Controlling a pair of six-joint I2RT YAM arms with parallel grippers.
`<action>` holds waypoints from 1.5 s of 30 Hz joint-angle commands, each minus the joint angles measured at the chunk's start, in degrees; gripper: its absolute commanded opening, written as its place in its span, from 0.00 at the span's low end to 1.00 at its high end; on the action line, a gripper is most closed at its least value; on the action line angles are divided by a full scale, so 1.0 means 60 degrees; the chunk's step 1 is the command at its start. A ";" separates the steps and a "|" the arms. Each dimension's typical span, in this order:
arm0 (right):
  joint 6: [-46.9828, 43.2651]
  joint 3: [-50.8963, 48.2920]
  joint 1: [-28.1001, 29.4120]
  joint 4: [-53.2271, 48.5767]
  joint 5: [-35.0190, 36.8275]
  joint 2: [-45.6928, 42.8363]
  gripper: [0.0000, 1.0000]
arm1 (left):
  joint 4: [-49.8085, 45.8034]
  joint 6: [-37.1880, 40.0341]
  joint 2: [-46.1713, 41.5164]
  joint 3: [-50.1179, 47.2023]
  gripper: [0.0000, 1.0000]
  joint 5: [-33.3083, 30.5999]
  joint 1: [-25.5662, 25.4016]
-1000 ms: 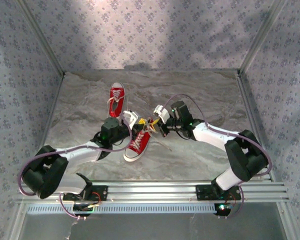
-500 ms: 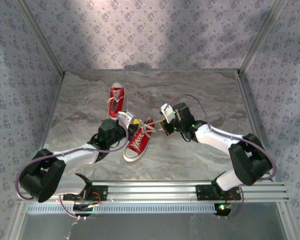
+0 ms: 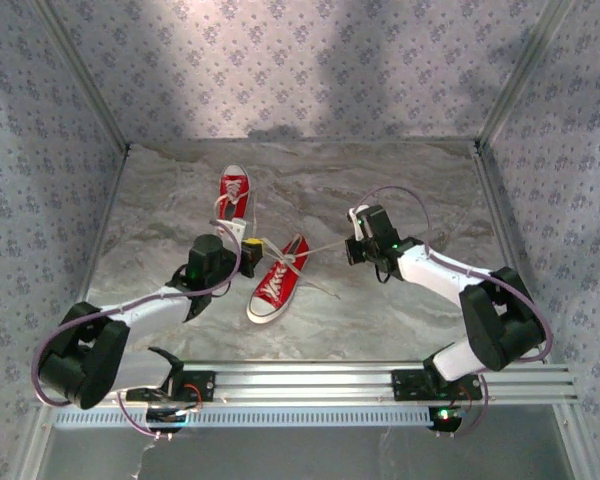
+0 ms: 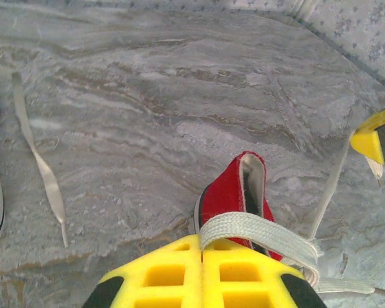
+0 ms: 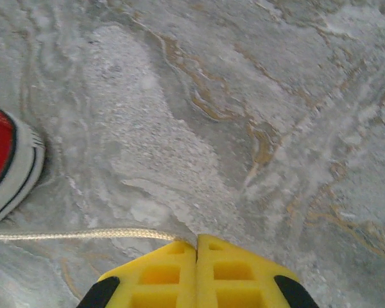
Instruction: Tie the shoes
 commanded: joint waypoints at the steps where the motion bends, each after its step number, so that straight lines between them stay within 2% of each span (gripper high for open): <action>1: 0.0869 -0.0160 -0.0272 -0.0463 0.0648 -0.0269 0.00 | 0.0124 -0.0840 -0.0536 -0.0348 0.00 0.0249 0.0131; 7: 0.1273 -0.0560 -0.1043 -0.0478 0.0918 -0.0968 0.00 | -0.0045 -0.0903 -0.1390 -0.0667 0.00 0.0351 0.0392; 14: 0.1712 -0.0766 -0.2421 -0.0726 0.0408 -0.1025 0.00 | 0.0194 -0.1067 -0.1586 -0.0968 0.00 0.0706 0.0459; 26: 0.2200 -0.0500 -0.3103 -0.1303 0.0280 -0.0659 0.00 | 0.0087 -0.1146 -0.1769 -0.1303 0.00 0.0452 0.0507; 35: 0.2257 -0.0354 -0.3201 -0.1630 0.0107 -0.0439 0.00 | 0.0273 -0.1203 -0.1745 -0.1453 0.00 0.0651 0.0540; 45: 0.1262 -0.0527 -0.2180 -0.0371 -0.1018 -0.2170 0.00 | 0.2222 -0.0615 -0.1802 -0.1614 0.00 0.2814 0.0004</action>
